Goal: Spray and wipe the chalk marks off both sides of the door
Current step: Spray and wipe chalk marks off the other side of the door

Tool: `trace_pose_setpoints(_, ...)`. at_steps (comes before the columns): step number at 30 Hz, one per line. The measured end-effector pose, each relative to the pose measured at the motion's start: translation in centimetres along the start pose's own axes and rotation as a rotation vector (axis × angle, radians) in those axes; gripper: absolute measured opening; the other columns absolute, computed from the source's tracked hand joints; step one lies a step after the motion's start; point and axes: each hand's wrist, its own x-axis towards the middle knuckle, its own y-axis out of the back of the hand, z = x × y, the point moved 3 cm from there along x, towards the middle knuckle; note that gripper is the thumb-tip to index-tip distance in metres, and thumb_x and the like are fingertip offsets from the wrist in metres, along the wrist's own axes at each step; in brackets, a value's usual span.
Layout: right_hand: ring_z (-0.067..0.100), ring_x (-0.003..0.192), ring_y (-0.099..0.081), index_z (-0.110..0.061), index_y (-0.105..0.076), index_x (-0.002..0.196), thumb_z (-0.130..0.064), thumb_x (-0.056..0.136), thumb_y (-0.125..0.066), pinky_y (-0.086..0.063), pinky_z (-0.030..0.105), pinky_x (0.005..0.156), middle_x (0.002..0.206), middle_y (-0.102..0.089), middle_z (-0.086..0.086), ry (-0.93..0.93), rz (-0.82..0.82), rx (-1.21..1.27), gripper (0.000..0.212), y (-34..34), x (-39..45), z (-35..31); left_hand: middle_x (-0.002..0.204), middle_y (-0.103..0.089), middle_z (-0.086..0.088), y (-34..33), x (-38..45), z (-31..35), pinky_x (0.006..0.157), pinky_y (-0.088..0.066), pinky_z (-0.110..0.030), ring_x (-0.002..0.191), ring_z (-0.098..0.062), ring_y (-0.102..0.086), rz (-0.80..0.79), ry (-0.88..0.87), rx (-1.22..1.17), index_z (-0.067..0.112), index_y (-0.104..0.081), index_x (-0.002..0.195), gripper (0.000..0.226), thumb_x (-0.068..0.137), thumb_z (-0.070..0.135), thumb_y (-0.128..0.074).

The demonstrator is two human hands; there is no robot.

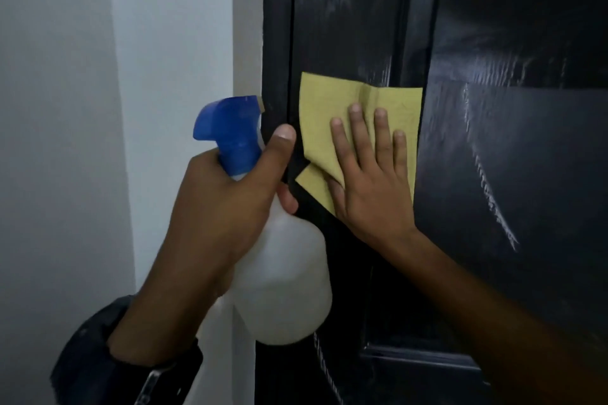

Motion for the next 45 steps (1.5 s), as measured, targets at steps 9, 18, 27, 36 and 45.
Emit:
trace_pose_setpoints(9,0.039,0.154,-0.004,-0.025,-0.019,0.161,-0.052,0.098,-0.035,-0.009,0.059,0.121,0.169,-0.01,0.008,-0.021,0.163,0.037,0.07,-2.2,-3.1,-0.7,0.056,-0.066,0.003,-1.1,-3.7,-5.7,0.064,-0.06,-0.031,0.06,-0.015,-0.068,-0.116,-0.152,-0.032,0.018,-0.065,0.087,0.035,0.088,0.053,-0.064)
trace_pose_setpoints(18,0.039,0.153,0.012,-0.031,-0.012,0.161,-0.07,0.095,-0.028,0.0,0.065,0.12,0.169,0.004,0.005,-0.087,0.078,0.135,0.079,-4.1,-12.7,-6.3,0.066,-0.069,-0.01,0.9,-10.3,-10.1,0.065,-0.058,-0.03,0.066,-0.026,-0.067,-0.039,-0.208,0.037,0.01,-0.066,0.077,0.04,0.091,0.047,-0.064)
trace_pose_setpoints(27,0.036,0.153,0.014,-0.029,-0.009,0.162,-0.091,0.08,-0.01,0.003,0.064,0.119,0.169,0.004,0.006,0.136,0.017,-0.009,0.103,-1.5,-3.6,-2.5,0.064,-0.067,-0.009,1.0,-6.1,-5.5,0.052,-0.055,-0.021,0.053,-0.017,-0.063,-0.076,-0.215,0.153,0.006,-0.065,0.085,0.041,0.093,0.046,-0.062)
trace_pose_setpoints(36,0.034,0.155,0.004,-0.019,-0.016,0.161,-0.076,0.092,-0.022,-0.006,0.062,0.12,0.169,-0.003,0.009,0.066,0.1,0.066,0.089,-2.8,-7.4,-3.9,0.065,-0.065,-0.009,1.2,-4.2,-6.1,0.045,-0.052,-0.019,0.047,-0.015,-0.062,-0.091,-0.167,0.124,0.006,-0.062,0.091,0.038,0.094,0.044,-0.062)
trace_pose_setpoints(45,0.038,0.154,-0.006,-0.013,-0.024,0.159,-0.071,0.092,-0.04,-0.02,0.066,0.117,0.168,-0.008,0.014,0.116,-0.017,0.1,0.09,-6.5,-22.1,-8.6,0.072,-0.067,-0.004,1.9,-4.3,-7.4,0.051,-0.051,-0.018,0.053,-0.01,-0.064,-0.118,-0.234,0.339,0.009,-0.062,0.097,0.04,0.098,0.048,-0.052)
